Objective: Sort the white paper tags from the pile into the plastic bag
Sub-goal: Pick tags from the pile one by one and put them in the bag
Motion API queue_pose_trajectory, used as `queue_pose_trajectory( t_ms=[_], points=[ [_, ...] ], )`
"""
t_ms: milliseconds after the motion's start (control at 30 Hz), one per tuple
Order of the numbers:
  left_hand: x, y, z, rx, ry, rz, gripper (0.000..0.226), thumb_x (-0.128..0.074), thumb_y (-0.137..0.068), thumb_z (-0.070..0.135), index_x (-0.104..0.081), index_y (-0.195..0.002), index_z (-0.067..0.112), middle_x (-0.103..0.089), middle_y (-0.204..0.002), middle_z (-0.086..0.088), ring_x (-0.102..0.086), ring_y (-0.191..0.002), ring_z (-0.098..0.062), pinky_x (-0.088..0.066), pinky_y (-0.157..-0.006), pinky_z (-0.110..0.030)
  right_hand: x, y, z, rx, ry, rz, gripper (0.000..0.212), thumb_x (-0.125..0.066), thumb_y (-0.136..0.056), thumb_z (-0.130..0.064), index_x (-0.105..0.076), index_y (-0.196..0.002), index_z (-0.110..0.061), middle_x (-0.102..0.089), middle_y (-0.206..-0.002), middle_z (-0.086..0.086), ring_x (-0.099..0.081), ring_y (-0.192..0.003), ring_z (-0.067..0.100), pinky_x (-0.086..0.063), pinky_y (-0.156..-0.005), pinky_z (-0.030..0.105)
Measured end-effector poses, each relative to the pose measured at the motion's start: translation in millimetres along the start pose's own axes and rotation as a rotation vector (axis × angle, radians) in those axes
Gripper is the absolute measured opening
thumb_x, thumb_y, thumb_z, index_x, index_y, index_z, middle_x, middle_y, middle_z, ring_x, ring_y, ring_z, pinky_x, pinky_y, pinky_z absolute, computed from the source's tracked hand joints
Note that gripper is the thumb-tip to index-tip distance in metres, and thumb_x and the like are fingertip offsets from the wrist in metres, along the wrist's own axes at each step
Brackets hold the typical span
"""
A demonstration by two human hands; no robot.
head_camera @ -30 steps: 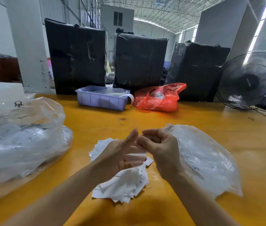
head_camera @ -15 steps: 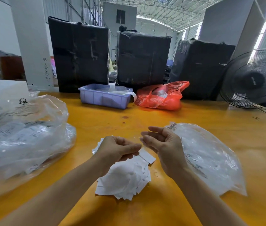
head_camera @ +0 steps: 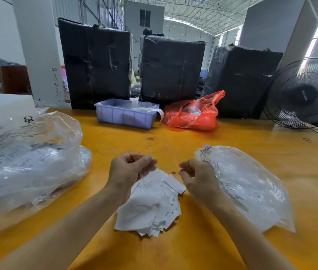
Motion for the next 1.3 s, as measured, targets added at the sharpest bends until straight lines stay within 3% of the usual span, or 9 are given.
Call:
queue_pose_trajectory(
  t_ms=[167, 367, 533, 600, 667, 800, 867, 1033, 1300],
  points=[
    [8, -2, -4, -0.014, -0.135, 0.029, 0.010, -0.074, -0.076, 0.005, -0.065, -0.080, 0.001, -0.072, -0.065, -0.006, -0.063, -0.051, -0.007, -0.048, -0.049, -0.015, -35, 8, 3, 0.068, 0.388, -0.228, 0.047, -0.060, -0.090, -0.038, -0.054, -0.129, -0.013, -0.064, -0.118, 0.007, -0.057, -0.109, 0.023, -0.044, -0.086, 0.029],
    [11, -3, -6, -0.028, -0.252, 0.036, 0.017, -0.079, -0.069, 0.014, -0.069, -0.079, 0.004, -0.071, -0.065, -0.005, -0.053, -0.043, 0.000, -0.040, -0.044, -0.014, -33, 10, -14, 0.247, 0.493, -0.113, 0.037, -0.051, -0.094, -0.026, -0.055, -0.129, -0.015, -0.067, -0.112, 0.004, -0.057, -0.106, 0.019, -0.044, -0.083, 0.027],
    [13, -4, -11, -0.009, -0.292, 0.045, 0.017, -0.077, -0.071, 0.022, -0.070, -0.076, 0.007, -0.067, -0.069, -0.005, -0.045, -0.042, -0.003, -0.039, -0.044, -0.017, -13, 5, -4, 0.133, 0.195, -0.023, 0.026, -0.059, -0.089, -0.011, -0.065, -0.115, -0.011, -0.066, -0.096, 0.003, -0.055, -0.084, 0.010, -0.040, -0.071, 0.016],
    [14, -5, -13, -0.002, -0.316, 0.064, 0.016, -0.073, -0.079, 0.025, -0.071, -0.076, 0.009, -0.071, -0.074, -0.002, -0.046, -0.042, -0.003, -0.039, -0.046, -0.018, -4, 3, -3, 0.072, -0.011, 0.003, 0.015, -0.065, -0.086, -0.007, -0.072, -0.098, -0.012, -0.067, -0.084, -0.001, -0.060, -0.078, 0.012, -0.045, -0.066, 0.015],
    [14, -6, -13, 0.007, -0.327, 0.070, 0.017, -0.068, -0.085, 0.026, -0.071, -0.076, 0.011, -0.072, -0.078, 0.002, -0.048, -0.045, -0.004, -0.040, -0.047, -0.018, 6, 2, -10, 0.076, -0.266, 0.056, 0.019, -0.070, -0.080, -0.002, -0.074, -0.077, -0.020, -0.069, -0.079, -0.004, -0.064, -0.074, 0.008, -0.048, -0.064, 0.015],
    [9, -4, -13, 0.029, -0.347, 0.038, 0.013, -0.070, -0.083, 0.025, -0.071, -0.081, 0.012, -0.071, -0.081, 0.002, -0.050, -0.054, -0.008, -0.040, -0.053, -0.021, 9, 3, -18, 0.054, -0.664, 0.058, 0.037, -0.074, -0.069, 0.009, -0.074, -0.058, -0.026, -0.062, -0.109, -0.001, -0.060, -0.102, 0.005, -0.054, -0.080, 0.022],
    [6, -2, -12, 0.026, -0.345, 0.010, 0.012, -0.074, -0.079, 0.023, -0.071, -0.081, 0.012, -0.071, -0.075, 0.002, -0.050, -0.056, -0.009, -0.039, -0.054, -0.022, 7, 3, -19, 0.062, -0.715, 0.041, 0.038, -0.072, -0.068, 0.013, -0.074, -0.057, -0.023, -0.063, -0.109, 0.000, -0.061, -0.104, 0.010, -0.055, -0.077, 0.022],
    [-4, 4, -15, 0.039, -0.320, -0.066, 0.009, -0.075, -0.077, 0.022, -0.073, -0.082, 0.014, -0.069, -0.065, 0.009, -0.051, -0.061, -0.009, -0.038, -0.058, -0.023, 9, 6, -24, 0.114, -0.686, 0.053, 0.035, -0.072, -0.068, 0.013, -0.075, -0.063, -0.022, -0.072, -0.081, -0.007, -0.069, -0.084, 0.010, -0.054, -0.071, 0.019],
    [-7, 4, -16, 0.043, -0.243, -0.096, 0.003, -0.073, -0.078, 0.012, -0.071, -0.077, 0.010, -0.068, -0.063, 0.004, -0.051, -0.054, -0.007, -0.041, -0.051, -0.019, 1, 4, -14, 0.009, -0.617, 0.020, 0.045, -0.047, -0.080, 0.017, -0.076, -0.075, -0.018, -0.071, -0.095, -0.004, -0.067, -0.093, 0.010, -0.054, -0.073, 0.019]
  ],
)
Point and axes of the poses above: each hand's wrist, its own y-axis away from the middle knuckle, its own x-axis out of the back of the hand, z = x × y, the point moved 10 cm from there along -y, towards the middle knuckle
